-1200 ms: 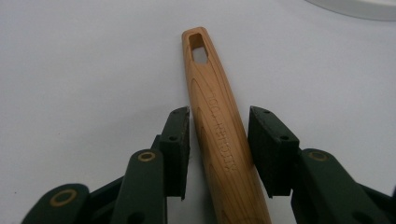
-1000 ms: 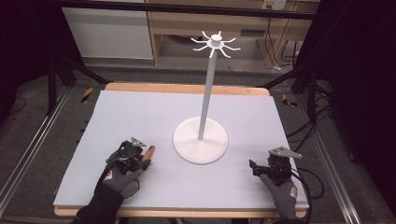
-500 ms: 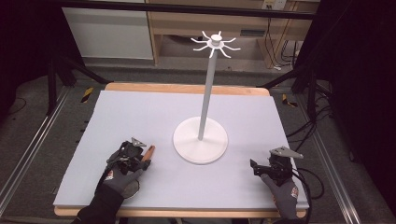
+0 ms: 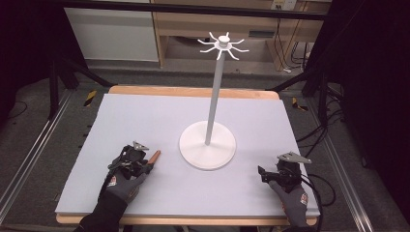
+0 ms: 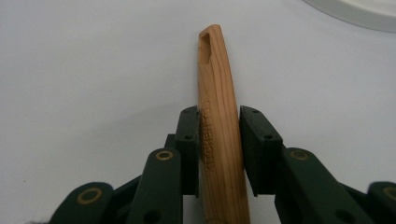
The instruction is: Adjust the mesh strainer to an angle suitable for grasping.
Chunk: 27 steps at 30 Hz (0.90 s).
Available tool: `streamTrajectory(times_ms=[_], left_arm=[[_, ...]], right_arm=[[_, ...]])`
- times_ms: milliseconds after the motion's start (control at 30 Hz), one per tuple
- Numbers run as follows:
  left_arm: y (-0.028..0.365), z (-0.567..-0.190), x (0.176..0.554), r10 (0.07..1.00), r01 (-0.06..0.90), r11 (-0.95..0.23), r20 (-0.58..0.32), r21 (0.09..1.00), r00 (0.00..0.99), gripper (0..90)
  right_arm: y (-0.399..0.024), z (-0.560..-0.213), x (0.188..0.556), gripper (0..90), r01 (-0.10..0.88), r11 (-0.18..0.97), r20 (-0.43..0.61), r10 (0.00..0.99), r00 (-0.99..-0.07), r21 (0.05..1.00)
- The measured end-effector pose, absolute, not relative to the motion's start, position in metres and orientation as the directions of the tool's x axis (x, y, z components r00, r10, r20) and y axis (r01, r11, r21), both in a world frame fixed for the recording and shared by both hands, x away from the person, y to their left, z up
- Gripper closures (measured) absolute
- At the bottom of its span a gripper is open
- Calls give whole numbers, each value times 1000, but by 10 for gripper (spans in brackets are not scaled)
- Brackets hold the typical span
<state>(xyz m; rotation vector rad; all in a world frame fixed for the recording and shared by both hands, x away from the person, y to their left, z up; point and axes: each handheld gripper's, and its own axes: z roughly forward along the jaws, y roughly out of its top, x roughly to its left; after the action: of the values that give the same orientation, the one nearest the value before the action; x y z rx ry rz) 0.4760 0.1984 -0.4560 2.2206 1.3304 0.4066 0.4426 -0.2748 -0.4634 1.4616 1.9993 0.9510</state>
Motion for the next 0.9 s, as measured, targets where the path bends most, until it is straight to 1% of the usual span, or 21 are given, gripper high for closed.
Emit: streamTrajectory(times_ms=[100, 133, 300, 433, 500, 567, 700, 900], left_arm=[[197, -458, 478, 877, 737, -391, -20, 552, 480, 682], [197, -459, 478, 876, 737, -388, -26, 554, 481, 663], [195, -460, 478, 873, 731, -404, -6, 550, 487, 651], [194, -460, 478, 870, 737, -402, -23, 544, 492, 590], [192, -460, 478, 870, 737, -407, -18, 540, 493, 583], [192, -460, 478, 871, 735, -409, -10, 541, 491, 592], [193, -460, 478, 875, 736, -410, 6, 538, 483, 663], [193, -459, 478, 884, 743, -393, 0, 541, 468, 692]], right_arm=[[-275, -464, 443, 120, 612, 191, 15, 949, -316, 767], [-275, -463, 443, 120, 615, 184, 19, 951, -309, 766], [-276, -463, 442, 120, 611, 187, 15, 951, -310, 769], [-275, -464, 443, 120, 615, 189, 17, 950, -312, 766], [-275, -463, 443, 120, 616, 182, 22, 951, -309, 766], [-275, -463, 443, 120, 614, 181, 21, 952, -307, 768], [-275, -463, 443, 120, 614, 181, 23, 951, -309, 768], [-275, -463, 443, 120, 615, 183, 22, 951, -310, 767]])
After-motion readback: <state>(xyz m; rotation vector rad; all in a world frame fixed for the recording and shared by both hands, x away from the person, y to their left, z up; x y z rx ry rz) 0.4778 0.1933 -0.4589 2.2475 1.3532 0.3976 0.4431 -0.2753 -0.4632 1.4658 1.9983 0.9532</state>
